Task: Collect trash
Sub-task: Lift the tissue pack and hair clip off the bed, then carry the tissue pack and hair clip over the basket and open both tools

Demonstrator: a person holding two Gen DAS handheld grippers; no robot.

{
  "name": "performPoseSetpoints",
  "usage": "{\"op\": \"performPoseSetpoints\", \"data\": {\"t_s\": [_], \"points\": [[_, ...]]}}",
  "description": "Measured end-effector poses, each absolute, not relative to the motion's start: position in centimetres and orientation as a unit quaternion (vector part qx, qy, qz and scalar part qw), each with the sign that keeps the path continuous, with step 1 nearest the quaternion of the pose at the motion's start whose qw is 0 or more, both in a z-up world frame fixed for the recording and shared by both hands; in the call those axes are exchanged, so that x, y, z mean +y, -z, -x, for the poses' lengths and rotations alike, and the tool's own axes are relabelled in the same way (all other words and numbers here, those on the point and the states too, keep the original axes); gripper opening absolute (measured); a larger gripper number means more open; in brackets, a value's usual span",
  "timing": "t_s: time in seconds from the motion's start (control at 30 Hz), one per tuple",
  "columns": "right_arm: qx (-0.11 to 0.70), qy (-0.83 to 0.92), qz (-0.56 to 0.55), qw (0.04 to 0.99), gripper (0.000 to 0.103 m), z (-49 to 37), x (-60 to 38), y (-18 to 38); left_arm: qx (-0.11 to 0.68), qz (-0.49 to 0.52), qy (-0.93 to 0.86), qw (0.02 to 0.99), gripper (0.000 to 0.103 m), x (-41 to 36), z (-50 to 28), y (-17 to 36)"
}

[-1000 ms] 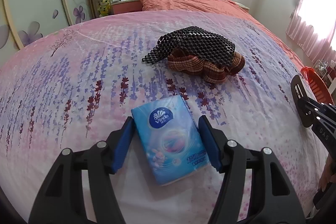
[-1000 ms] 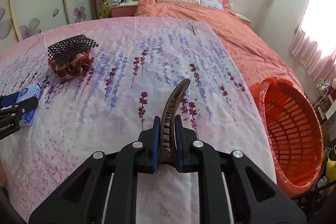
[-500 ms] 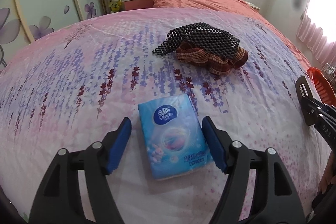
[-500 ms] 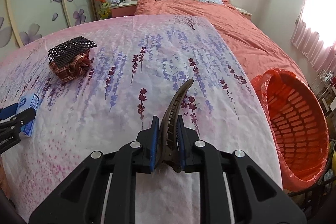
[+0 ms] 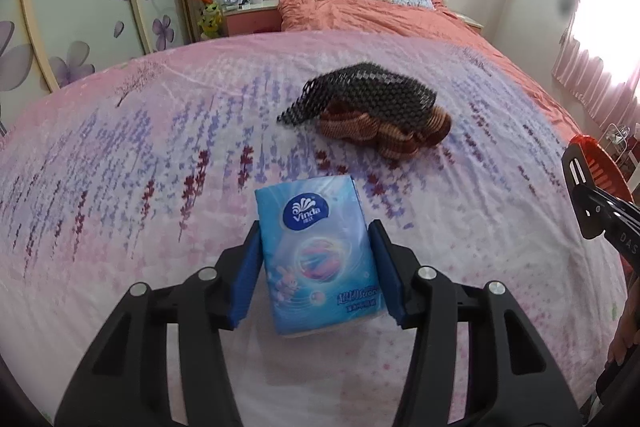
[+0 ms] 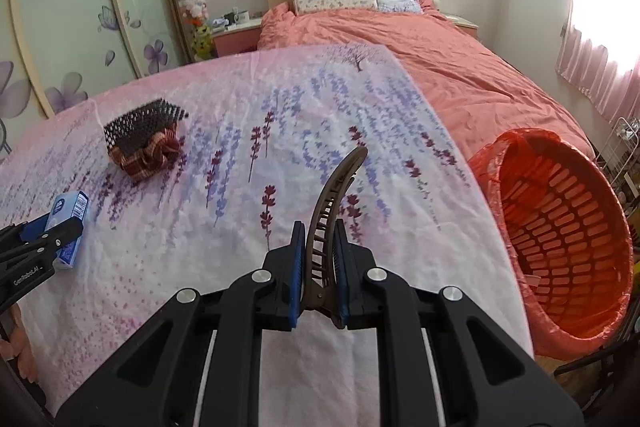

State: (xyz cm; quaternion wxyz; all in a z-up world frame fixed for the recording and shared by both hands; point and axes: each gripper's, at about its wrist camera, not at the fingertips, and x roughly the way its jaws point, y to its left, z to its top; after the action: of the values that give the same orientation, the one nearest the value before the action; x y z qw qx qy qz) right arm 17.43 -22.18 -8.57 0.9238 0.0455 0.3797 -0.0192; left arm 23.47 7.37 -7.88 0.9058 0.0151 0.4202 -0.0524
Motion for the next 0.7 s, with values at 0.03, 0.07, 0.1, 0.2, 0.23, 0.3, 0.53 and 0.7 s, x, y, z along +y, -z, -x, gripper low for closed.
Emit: {"op": "performPoseSetpoints", "data": {"t_s": [0.03,0.07,0.1,0.2,0.23,0.3,0.53,0.7], "points": [[0.376,0.019,-0.047,0.925,0.014,-17.3,-22.3,8.3,0.416,-0.015,0.055,0.907,0.052,7.2,-23.4,7.4],[0.372,0.018,-0.048,0.927,0.014,-17.1,-22.5,7.9,0.413,-0.015,0.057,0.909,0.052,7.0,-23.5,7.1],[0.367,0.018,-0.049,0.929,0.014,-16.8,-22.7,7.4,0.409,-0.016,0.061,0.910,0.052,6.6,-23.4,6.6],[0.353,0.020,-0.051,0.934,0.014,-15.9,-23.4,6.3,0.395,-0.018,0.073,0.916,0.052,5.4,-23.2,5.1],[0.347,0.021,-0.053,0.936,0.014,-15.5,-23.7,5.8,0.391,-0.018,0.078,0.917,0.052,4.8,-23.1,4.7],[0.339,0.024,-0.056,0.939,0.014,-15.0,-24.3,5.2,0.380,-0.017,0.092,0.920,0.052,3.7,-22.9,3.5],[0.308,0.042,-0.062,0.949,0.014,-12.8,-26.9,3.3,0.349,-0.026,0.143,0.926,0.052,-1.0,-21.9,0.7],[0.289,0.061,-0.070,0.953,0.014,-11.6,-29.0,2.5,0.338,-0.029,0.183,0.923,0.052,-5.0,-21.2,-0.4]]}}
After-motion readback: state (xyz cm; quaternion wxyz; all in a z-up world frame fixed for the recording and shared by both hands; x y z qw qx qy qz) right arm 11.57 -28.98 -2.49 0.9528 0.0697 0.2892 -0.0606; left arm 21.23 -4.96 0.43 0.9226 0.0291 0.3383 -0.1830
